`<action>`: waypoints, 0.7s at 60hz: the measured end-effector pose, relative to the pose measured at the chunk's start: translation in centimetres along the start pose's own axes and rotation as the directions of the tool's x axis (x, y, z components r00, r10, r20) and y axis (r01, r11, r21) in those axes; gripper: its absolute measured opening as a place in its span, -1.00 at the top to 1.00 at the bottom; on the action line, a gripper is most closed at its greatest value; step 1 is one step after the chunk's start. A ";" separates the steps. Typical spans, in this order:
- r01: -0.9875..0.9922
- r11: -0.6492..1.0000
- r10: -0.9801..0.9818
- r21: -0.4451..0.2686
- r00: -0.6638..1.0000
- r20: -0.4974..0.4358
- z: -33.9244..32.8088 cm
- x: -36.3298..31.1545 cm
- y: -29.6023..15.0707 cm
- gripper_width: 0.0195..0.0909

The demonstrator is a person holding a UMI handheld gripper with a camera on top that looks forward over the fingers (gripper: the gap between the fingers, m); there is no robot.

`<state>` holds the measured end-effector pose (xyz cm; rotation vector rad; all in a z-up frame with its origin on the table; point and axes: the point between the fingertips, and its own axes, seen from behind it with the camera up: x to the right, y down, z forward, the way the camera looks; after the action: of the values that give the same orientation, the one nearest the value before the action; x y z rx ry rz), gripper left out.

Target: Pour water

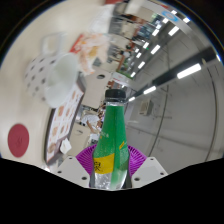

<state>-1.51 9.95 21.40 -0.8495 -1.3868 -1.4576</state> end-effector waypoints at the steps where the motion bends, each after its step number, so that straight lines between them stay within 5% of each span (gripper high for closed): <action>1: -0.086 0.996 0.086 -0.011 0.996 -0.012 0.1 0.4 0.3 0.39; 6: -0.532 0.846 0.532 -0.009 0.846 -0.023 -0.3 2.4 1.6 0.39; 11: -0.906 0.424 0.906 -0.020 0.423 0.026 -1.2 1.7 2.5 0.39; 19: -0.957 -0.260 0.956 -0.131 -0.274 0.102 -2.5 -3.4 0.7 0.39; 31: -0.908 -0.348 0.910 -0.233 -0.387 0.146 -3.1 -10.3 0.7 0.39; 42: -0.913 -0.316 0.917 -0.258 -0.364 0.163 -3.7 -12.4 0.2 0.39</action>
<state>3.24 8.23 9.52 -1.6954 -0.2380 0.2025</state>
